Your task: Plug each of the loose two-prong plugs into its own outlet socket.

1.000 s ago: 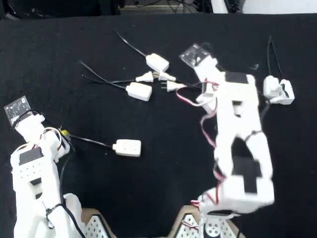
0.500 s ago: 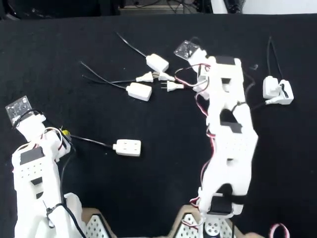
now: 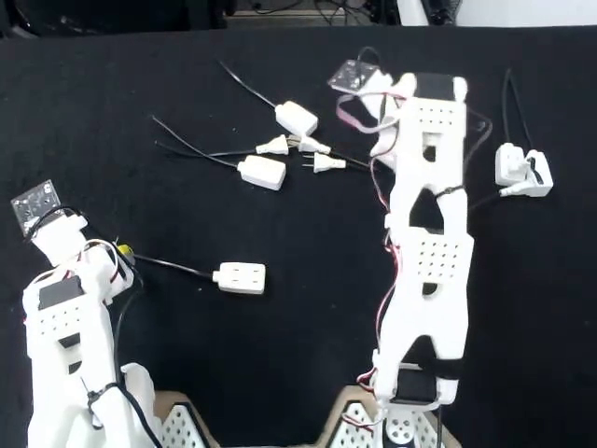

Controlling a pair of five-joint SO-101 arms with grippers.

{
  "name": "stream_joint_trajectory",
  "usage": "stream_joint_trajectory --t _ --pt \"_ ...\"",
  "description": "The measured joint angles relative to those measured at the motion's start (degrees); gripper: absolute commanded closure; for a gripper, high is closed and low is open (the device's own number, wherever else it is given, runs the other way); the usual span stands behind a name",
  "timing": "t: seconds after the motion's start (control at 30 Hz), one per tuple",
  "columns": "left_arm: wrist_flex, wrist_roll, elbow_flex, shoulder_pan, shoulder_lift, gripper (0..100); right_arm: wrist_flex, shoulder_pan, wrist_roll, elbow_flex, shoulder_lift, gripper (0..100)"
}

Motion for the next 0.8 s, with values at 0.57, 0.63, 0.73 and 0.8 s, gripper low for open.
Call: stream_joint_trajectory --t 0.57,0.63,0.73,0.8 --pt "0.00 0.00 0.00 0.00 0.00 79 -11.60 -4.22 -1.23 -3.69 11.78 80.3" --pt "0.00 0.00 0.00 0.00 0.00 79 -12.75 -4.31 -0.18 -3.78 12.57 84.7" --pt "0.00 0.00 0.00 0.00 0.00 79 -13.01 -4.31 1.58 -4.04 13.36 99.6" --pt "-0.70 0.00 0.00 0.00 0.00 79 -12.84 -4.31 2.81 -4.48 13.54 98.1"
